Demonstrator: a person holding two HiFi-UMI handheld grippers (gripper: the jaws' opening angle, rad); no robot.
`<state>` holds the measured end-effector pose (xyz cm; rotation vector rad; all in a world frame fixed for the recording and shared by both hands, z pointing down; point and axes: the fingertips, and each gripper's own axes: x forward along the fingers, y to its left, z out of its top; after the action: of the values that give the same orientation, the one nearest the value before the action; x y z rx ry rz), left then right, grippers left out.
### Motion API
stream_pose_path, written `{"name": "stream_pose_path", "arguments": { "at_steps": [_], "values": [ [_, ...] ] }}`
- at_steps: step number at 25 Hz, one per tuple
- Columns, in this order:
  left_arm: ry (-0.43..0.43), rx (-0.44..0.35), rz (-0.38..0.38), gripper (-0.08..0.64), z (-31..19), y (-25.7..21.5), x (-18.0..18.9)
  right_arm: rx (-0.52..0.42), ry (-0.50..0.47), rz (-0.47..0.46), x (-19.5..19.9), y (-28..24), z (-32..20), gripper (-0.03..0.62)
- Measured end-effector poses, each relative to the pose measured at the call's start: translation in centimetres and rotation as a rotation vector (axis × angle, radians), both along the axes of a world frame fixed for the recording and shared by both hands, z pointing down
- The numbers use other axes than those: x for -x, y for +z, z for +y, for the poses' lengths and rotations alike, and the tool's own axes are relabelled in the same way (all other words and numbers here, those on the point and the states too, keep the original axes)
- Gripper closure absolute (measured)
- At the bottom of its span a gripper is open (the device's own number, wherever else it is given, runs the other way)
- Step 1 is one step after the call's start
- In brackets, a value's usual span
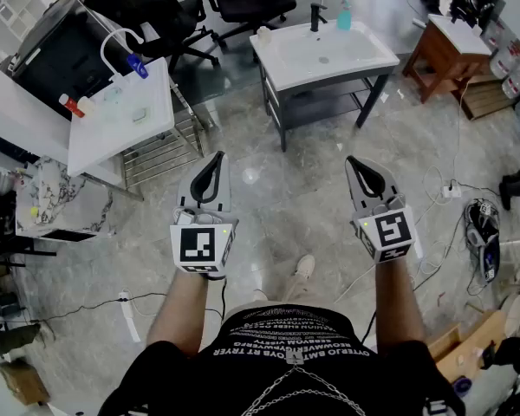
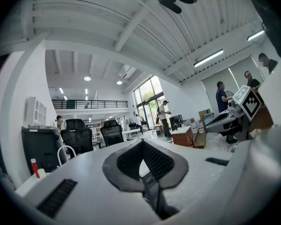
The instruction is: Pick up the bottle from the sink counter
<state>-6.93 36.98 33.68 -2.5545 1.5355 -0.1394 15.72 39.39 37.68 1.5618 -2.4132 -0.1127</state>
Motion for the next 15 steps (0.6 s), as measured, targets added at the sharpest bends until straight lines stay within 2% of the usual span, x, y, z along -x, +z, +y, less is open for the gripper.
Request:
{"name": "stream_pose_path", "arguments": {
  "at_steps": [3, 7, 11, 15],
  "values": [
    [-0.001, 0.03, -0.007, 0.554, 4.6, 0.4, 4.8, 0.021, 0.006, -0.013, 4.9, 0.7, 4.8, 0.597],
    [-0.001, 0.007, -0.031, 0.554, 9.2, -0.1, 9.7, 0.021, -0.002, -0.009, 10.1, 0.4, 9.6, 0.597],
    [0.0, 0.008, -0.028, 0.554, 12.1, -0.2, 14.0, 0.01, -0.028, -0.014, 14.5, -0.3, 12.8, 0.597],
    [0.01, 0.02, -0.022, 0.554, 13.4, -0.5, 16.6, -0.017, -0.085, -0.065, 17.7, -1.9, 14.7, 0.595]
  ]
}}
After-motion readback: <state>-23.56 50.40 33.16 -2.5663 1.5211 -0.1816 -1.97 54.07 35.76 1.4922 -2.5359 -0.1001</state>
